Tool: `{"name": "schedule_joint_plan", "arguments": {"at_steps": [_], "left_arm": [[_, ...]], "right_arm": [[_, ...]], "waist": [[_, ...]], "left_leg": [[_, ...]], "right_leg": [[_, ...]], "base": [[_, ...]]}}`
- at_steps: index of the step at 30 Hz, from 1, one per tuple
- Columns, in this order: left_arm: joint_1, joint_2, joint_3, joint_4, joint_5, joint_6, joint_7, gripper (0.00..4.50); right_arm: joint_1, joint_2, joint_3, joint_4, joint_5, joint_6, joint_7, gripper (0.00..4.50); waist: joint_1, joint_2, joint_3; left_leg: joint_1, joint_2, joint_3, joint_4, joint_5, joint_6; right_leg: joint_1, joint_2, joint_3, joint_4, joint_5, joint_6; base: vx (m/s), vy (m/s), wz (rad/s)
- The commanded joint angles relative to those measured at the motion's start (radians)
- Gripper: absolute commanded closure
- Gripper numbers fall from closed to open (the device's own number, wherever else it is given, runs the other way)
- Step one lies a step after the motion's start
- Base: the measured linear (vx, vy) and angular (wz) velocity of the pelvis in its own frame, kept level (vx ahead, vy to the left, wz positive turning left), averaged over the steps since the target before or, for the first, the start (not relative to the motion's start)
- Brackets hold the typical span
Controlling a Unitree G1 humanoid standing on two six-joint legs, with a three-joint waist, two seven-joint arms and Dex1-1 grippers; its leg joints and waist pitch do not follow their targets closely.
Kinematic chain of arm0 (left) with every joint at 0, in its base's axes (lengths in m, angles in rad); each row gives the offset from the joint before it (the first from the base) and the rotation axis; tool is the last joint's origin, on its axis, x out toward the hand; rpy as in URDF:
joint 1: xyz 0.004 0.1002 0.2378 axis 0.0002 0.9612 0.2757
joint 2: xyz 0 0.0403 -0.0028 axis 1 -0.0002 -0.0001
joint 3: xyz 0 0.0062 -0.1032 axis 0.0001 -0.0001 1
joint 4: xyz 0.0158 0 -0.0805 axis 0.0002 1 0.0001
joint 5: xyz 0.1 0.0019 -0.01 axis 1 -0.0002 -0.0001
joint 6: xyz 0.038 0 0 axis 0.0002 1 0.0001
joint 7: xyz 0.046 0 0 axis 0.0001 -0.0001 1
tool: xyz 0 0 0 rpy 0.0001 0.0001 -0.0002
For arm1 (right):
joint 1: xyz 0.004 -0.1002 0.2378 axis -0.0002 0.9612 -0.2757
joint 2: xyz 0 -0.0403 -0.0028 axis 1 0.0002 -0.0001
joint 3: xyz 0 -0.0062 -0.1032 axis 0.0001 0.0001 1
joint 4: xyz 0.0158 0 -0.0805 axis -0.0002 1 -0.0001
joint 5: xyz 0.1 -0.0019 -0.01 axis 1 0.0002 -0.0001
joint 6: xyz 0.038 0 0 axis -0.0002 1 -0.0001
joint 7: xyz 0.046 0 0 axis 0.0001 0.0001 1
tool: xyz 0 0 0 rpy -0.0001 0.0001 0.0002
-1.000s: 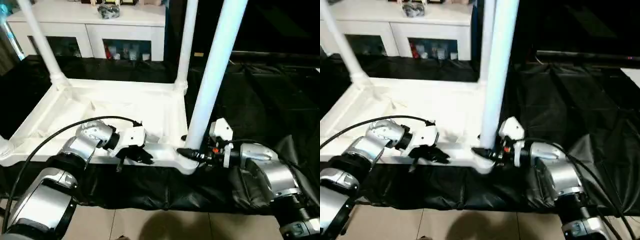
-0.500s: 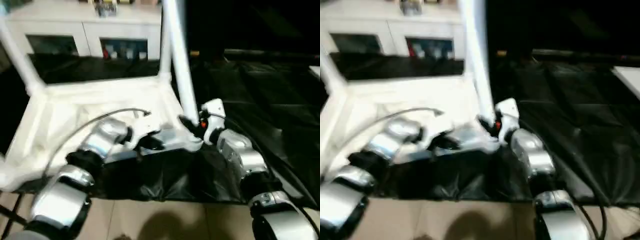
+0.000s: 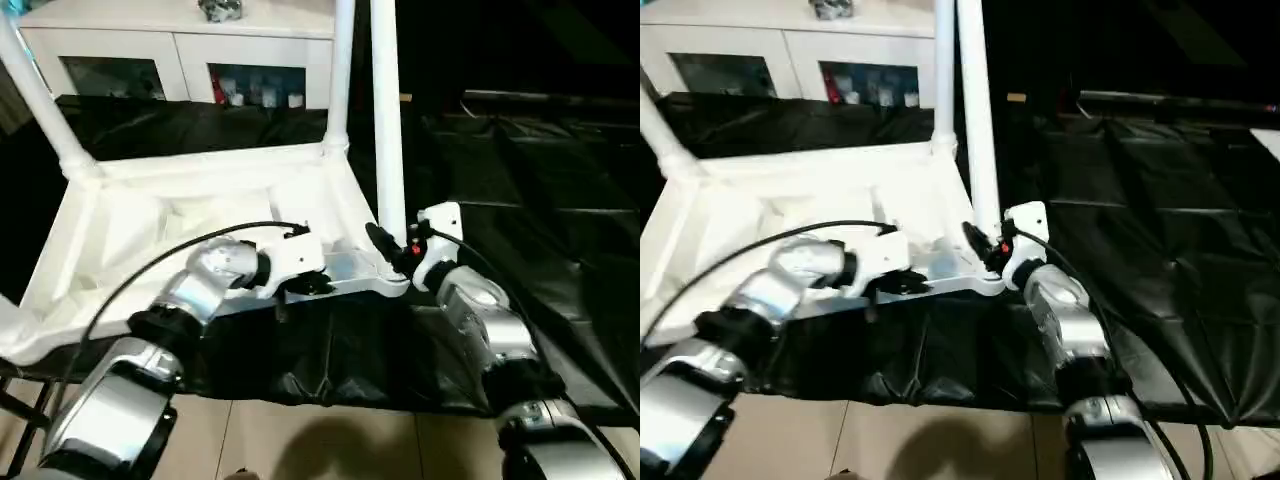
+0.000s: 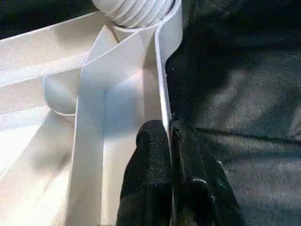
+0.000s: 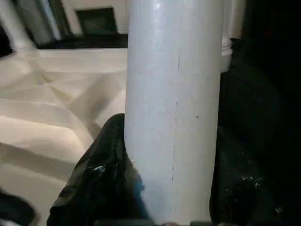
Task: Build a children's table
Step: Insert table leg to table base
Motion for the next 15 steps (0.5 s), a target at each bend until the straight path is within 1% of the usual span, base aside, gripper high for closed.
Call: {"name": "schedule_joint_plan", "arguments": {"at_steps": [1, 2, 3, 4, 5, 6, 7, 8, 9, 10, 11, 12, 13, 14, 15], "left_arm": [[0.0, 0.009, 0.038, -0.025, -0.051, -0.011, -0.037, 4.5], [0.001, 0.01, 0.051, -0.034, -0.08, -0.008, -0.063, 4.22], [0.002, 0.007, 0.08, -0.055, -0.124, 0.03, -0.09, 3.95], [0.002, 0.004, 0.098, -0.067, -0.151, 0.055, -0.105, 3.95], [-0.017, -0.017, 0.163, -0.082, -0.224, 0.097, -0.089, 3.95], [-0.042, -0.033, 0.218, -0.085, -0.281, 0.136, -0.068, 3.86], [-0.061, -0.041, 0.248, -0.081, -0.309, 0.159, -0.052, 3.73], [-0.064, -0.042, 0.254, -0.08, -0.315, 0.164, -0.049, 3.65], [-0.15, -0.05, 0.273, -0.002, -0.275, 0.184, 0.099, 3.62], [-0.151, -0.05, 0.273, -0.001, -0.274, 0.185, 0.1, 3.62], [-0.226, -0.072, 0.277, 0.061, -0.225, 0.196, 0.252, 3.62], [-0.235, -0.076, 0.277, 0.067, -0.219, 0.199, 0.272, 3.62], [-0.268, -0.097, 0.279, 0.084, -0.206, 0.209, 0.334, 3.62], [-0.31, -0.145, 0.276, 0.078, -0.208, 0.239, 0.378, 3.62], [-0.32, -0.162, 0.273, 0.073, -0.21, 0.246, 0.383, 3.62]], "right_arm": [[0.002, -0.011, -0.019, -0.06, 0.037, 0.01, 0.025, 2.62], [0.004, -0.015, -0.026, -0.078, 0.045, 0.013, 0.031, 2.62], [0.006, -0.019, -0.032, -0.098, 0.056, 0.018, 0.037, 2.62], [0.007, -0.022, -0.036, -0.106, 0.061, 0.02, 0.04, 2.62], [0.01, -0.029, -0.036, -0.129, 0.068, 0.027, 0.052, 2.62], [0.013, -0.035, -0.033, -0.147, 0.072, 0.032, 0.064, 2.62], [0.015, -0.039, -0.031, -0.159, 0.073, 0.035, 0.072, 2.62], [0.015, -0.04, -0.031, -0.161, 0.074, 0.035, 0.074, 2.62], [0.022, -0.049, -0.017, -0.194, 0.072, 0.055, 0.093, 2.62], [0.022, -0.049, -0.017, -0.194, 0.072, 0.055, 0.093, 2.62], [0.026, -0.055, -0.001, -0.215, 0.065, 0.069, 0.103, 2.62], [0.026, -0.055, 0.001, -0.218, 0.063, 0.07, 0.103, 2.62], [0.027, -0.057, 0.007, -0.223, 0.059, 0.073, 0.106, 2.62], [0.025, -0.058, 0.014, -0.229, 0.054, 0.074, 0.104, 2.62], [0.024, -0.058, 0.016, -0.229, 0.052, 0.074, 0.104, 2.62]], "waist": [[-0.003, 0.005, -0.074], [-0.002, 0.007, -0.082], [-0.002, 0.006, -0.086], [-0.001, 0.005, -0.085], [0.0, 0.004, -0.086], [0.003, 0.001, -0.083], [0.006, 0.002, -0.082], [0.007, 0.001, -0.079], [0.007, -0.002, -0.076], [0.004, -0.005, -0.076], [0.005, -0.006, -0.072], [0.005, -0.004, -0.071], [0.003, -0.009, -0.071], [0.003, -0.01, -0.07], [0.006, -0.01, -0.072]], "left_leg": [[-0.002, 0.062, -0.019, -0.065, -0.072, 0.074], [-0.002, 0.062, -0.019, -0.059, -0.016, 0.095], [-0.005, 0.059, -0.017, -0.05, 0.043, 0.122], [-0.009, 0.058, -0.016, -0.045, 0.078, 0.152], [-0.008, 0.059, -0.015, -0.044, 0.079, 0.163], [-0.009, 0.06, -0.013, -0.044, 0.063, 0.171], [-0.009, 0.059, -0.011, -0.043, 0.047, 0.174], [-0.009, 0.059, -0.01, -0.044, 0.017, 0.173], [-0.01, 0.059, -0.011, -0.047, -0.006, 0.168], [-0.01, 0.059, -0.013, -0.047, -0.016, 0.165], [-0.008, 0.059, -0.014, -0.049, -0.032, 0.155], [-0.005, 0.058, -0.013, -0.048, -0.052, 0.14], [-0.006, 0.059, -0.014, -0.049, -0.051, 0.136], [-0.01, 0.059, -0.014, -0.05, -0.043, 0.128], [-0.01, 0.059, -0.013, -0.048, -0.024, 0.124]], "right_leg": [[0.06, -0.089, 0.069, -0.057, 0.042, -0.243], [0.059, -0.087, 0.068, -0.044, 0.139, -0.261], [0.058, -0.084, 0.066, -0.032, 0.238, -0.282], [0.056, -0.084, 0.064, -0.026, 0.298, -0.298], [0.055, -0.086, 0.063, -0.027, 0.304, -0.304], [0.055, -0.09, 0.061, -0.028, 0.293, -0.319], [0.054, -0.089, 0.061, -0.03, 0.275, -0.324], [0.054, -0.089, 0.06, -0.035, 0.223, -0.32], [0.055, -0.089, 0.059, -0.04, 0.168, -0.307], [0.057, -0.087, 0.059, -0.042, 0.146, -0.298], [0.056, -0.089, 0.06, -0.048, 0.095, -0.284], [0.056, -0.085, 0.06, -0.054, 0.05, -0.264], [0.058, -0.088, 0.061, -0.055, 0.041, -0.259], [0.062, -0.091, 0.062, -0.057, 0.026, -0.254], [0.063, -0.092, 0.062, -0.055, 0.038, -0.257]], "base": [[0.0, 0.0, 0.0], [0.0, 0.0, 0.0], [0.0, 0.0, 0.0], [0.0, 0.0, 0.0], [0.0, 0.0, 0.0], [0.0, 0.0, 0.0], [0.0, 0.0, 0.0], [0.0, 0.0, 0.0], [0.0, 0.0, 0.0], [0.0, 0.0, 0.0], [0.0, 0.0, 0.0], [0.0, 0.0, 0.0], [0.0, 0.0, 0.0], [0.0, 0.0, 0.0], [0.0, 0.0, 0.0]]}}
